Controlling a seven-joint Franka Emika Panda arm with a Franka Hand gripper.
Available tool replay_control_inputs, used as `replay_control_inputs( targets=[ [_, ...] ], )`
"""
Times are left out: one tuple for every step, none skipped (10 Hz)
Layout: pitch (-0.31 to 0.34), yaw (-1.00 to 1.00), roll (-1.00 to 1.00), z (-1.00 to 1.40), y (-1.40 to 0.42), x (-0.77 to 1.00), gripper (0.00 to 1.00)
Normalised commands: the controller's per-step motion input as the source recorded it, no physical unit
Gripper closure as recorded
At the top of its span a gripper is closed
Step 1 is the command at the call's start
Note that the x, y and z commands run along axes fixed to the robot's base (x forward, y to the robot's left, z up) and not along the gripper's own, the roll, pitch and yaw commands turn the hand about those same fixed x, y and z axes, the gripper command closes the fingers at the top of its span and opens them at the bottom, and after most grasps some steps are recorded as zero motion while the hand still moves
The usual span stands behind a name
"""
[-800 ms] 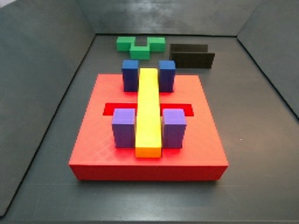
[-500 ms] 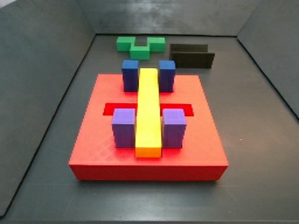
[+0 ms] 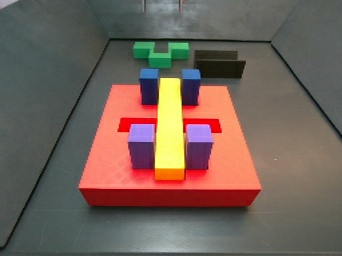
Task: Pick up the green object. Move up. Place the green object on the fixture. Regrasp the green object. Move to above the board. Insert the green object.
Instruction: Pick up the green object.
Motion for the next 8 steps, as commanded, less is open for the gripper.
replay_control_inputs(
  targets=[
    [-0.059,0.0,0.0,-0.45,0.0,0.0,0.0],
    [-0.059,0.0,0.0,-0.43,0.0,0.0,0.0],
    [-0.044,0.0,0.0,-0.41,0.0,0.0,0.0],
    [-0.034,0.0,-0.07,-0.38,0.0,0.0,0.0],
    [-0.037,0.0,-0.06,-0.39,0.0,0.0,0.0],
    [-0.043,-0.02,-0.01,-0.41,0.0,0.0,0.0],
    [-0.037,-0.07,0.0,-0.39,0.0,0.0,0.0],
    [-0.021,-0.09,-0.02,-0.36,0.0,0.0,0.0]
  ],
)
